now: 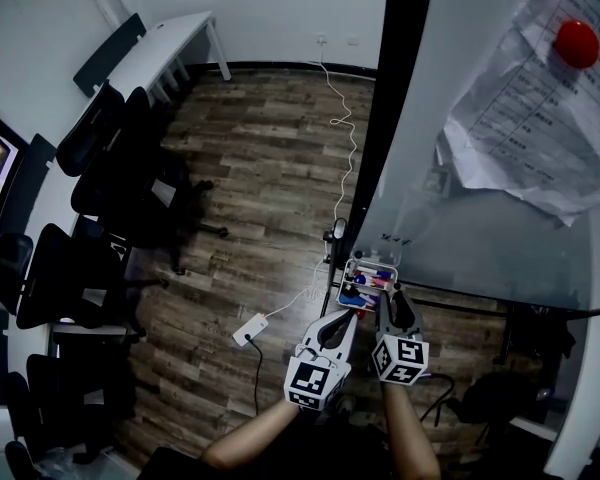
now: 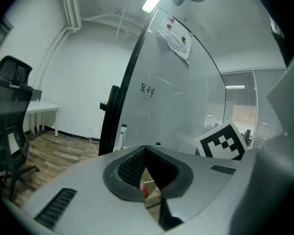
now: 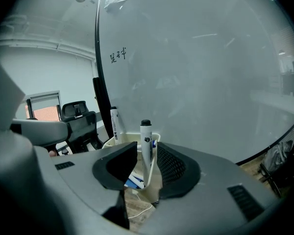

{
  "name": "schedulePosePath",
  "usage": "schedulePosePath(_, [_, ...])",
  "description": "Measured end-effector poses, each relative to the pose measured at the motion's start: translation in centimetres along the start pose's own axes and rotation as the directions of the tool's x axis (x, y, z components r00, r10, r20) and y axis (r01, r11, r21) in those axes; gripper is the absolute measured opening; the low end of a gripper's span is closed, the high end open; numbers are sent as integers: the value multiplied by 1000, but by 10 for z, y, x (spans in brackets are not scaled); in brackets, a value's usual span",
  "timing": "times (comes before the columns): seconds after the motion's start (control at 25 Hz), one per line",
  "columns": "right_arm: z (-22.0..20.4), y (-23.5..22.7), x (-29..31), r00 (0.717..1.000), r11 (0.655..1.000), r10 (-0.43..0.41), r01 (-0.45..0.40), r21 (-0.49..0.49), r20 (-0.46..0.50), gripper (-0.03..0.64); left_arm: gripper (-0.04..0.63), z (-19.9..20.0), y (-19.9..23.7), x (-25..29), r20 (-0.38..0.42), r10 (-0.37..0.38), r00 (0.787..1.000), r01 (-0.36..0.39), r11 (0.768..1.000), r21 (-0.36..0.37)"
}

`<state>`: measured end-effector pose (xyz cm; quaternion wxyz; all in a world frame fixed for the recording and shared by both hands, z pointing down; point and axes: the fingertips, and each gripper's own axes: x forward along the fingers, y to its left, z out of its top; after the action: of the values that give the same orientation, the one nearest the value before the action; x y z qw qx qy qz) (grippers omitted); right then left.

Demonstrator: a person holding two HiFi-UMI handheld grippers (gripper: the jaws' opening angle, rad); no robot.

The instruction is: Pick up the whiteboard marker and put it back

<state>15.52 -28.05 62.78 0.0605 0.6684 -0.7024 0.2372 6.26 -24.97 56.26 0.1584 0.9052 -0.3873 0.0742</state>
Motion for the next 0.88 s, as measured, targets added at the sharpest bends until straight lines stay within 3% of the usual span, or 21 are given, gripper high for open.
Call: schedulePosePath(0.88, [1, -3, 3, 1000, 999, -17, 18, -33, 3, 92, 8, -5, 5, -2, -11, 19, 1000, -19, 1000, -17])
